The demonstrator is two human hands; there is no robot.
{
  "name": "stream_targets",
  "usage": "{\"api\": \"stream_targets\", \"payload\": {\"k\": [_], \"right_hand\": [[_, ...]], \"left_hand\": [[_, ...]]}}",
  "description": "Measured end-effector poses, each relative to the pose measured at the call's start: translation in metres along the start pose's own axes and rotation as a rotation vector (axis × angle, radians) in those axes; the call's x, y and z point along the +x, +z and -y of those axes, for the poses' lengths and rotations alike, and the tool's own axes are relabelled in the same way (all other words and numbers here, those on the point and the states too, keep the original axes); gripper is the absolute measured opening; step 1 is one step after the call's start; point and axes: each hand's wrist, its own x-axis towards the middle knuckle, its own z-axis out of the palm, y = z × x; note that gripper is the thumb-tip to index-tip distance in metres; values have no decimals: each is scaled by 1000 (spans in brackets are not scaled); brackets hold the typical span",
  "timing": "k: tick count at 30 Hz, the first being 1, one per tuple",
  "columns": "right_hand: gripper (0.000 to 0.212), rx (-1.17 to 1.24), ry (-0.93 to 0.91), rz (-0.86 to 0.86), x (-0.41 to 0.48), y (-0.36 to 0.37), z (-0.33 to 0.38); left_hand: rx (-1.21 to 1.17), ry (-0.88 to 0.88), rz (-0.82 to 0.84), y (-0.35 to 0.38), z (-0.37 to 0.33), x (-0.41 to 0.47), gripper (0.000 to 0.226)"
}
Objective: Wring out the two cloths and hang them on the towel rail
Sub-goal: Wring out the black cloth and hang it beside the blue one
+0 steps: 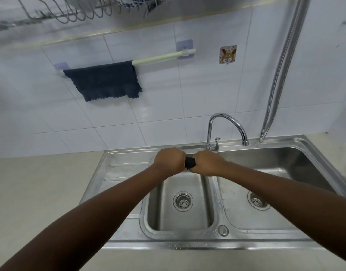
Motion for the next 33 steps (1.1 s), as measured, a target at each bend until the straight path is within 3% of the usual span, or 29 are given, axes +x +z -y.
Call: {"api": "stream_targets", "payload": {"k": [5,8,14,17,19,21,25,31,33], "right_hand": [[17,532,111,191,-16,6,1],[21,720,147,243,-25,13,4],[20,844,164,274,-33,19,8],[24,733,84,236,-36,12,6],[31,576,26,185,-40,9,3],[31,522,7,110,-45,11,0],[9,568,-16,-176,-52,31,-9],[27,869,17,-454,-62,45,-13],[33,964,108,-488,-63,46,-16]], "left_hand": [[47,162,-116,10,0,-5,14],[17,223,-147,15,3,-7,12],[-24,247,-180,22,5,-7,9],[-44,191,-122,20,5,-7,10],[-222,130,-11,20,7,-10,9],[-547,101,94,23,12,-15,21],[-999,64,147,23,13,-32,45],[-1379,-96,90,45,-4,-55,27],[-1443,-189,74,50,-4,-57,19]]}}
